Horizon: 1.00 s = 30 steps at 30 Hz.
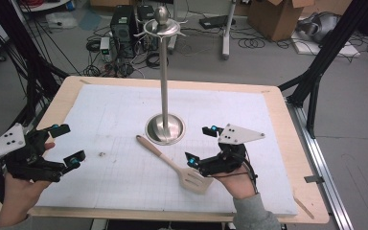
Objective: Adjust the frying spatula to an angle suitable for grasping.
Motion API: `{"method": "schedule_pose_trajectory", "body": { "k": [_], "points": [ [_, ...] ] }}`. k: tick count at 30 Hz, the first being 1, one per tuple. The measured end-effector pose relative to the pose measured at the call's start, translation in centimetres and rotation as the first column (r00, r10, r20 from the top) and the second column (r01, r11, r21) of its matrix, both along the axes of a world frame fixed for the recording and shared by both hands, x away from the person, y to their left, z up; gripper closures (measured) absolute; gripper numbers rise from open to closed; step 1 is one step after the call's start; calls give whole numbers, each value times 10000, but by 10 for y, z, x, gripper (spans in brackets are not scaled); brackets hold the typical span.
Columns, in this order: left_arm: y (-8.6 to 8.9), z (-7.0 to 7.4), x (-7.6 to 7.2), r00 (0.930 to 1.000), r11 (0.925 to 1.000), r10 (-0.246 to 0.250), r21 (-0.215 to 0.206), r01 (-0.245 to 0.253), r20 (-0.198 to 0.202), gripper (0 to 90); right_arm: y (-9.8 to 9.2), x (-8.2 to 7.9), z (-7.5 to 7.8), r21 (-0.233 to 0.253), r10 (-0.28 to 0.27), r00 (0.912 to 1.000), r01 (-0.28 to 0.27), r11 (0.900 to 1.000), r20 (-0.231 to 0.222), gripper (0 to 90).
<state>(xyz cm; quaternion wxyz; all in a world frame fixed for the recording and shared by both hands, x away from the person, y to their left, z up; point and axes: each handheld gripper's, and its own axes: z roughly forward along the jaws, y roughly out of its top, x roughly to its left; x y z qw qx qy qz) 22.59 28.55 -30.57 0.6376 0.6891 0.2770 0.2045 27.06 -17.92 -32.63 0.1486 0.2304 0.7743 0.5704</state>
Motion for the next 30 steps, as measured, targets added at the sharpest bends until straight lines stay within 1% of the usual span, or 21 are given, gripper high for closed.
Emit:
{"method": "schedule_pose_trajectory", "body": {
  "k": [4, 7, 10, 14, 18, 20, 25, 30],
  "points": [
    [-1, -1, 1, 10000, 10000, -11, 35, 12, -61, 17, 7, 0, -1, -67, -1, 10000, 1, 10000, -34, 48],
    [-1, -1, 1, 10000, 10000, -9, 63, 10, -64, 17, 11, 2, -3, -164, -71, 10000, 72, 9998, 33, 48],
    [-2, -1, 2, 10000, 10000, -19, 54, 19, -50, 17, 14, 2, -7, -116, -108, 9999, 108, 9999, 47, 48],
    [-2, -2, 3, 10000, 10000, 6, 76, -5, -87, 17, 19, 4, -11, -193, -129, 9999, 130, 9997, 46, 48],
    [-4, -3, 2, 9999, 9999, -17, 154, 19, -158, 17, 24, 6, -15, -304, -96, 9999, 94, 9995, -59, 48],
    [-4, -4, 2, 9999, 9998, -25, 211, 28, -162, 17, 28, 7, -18, -409, -136, 9998, 129, 9991, -159, 48],
    [-1, -4, 0, 9999, 9999, 39, 126, -37, -160, 17, 40, 10, -25, -781, -134, 9996, 113, 9969, -264, 48],
    [-1, -5, 0, 9998, 9999, 47, 128, -45, -182, 17, 48, 11, -29, -973, -118, 9993, 83, 9952, -354, 48]
  ]
}}
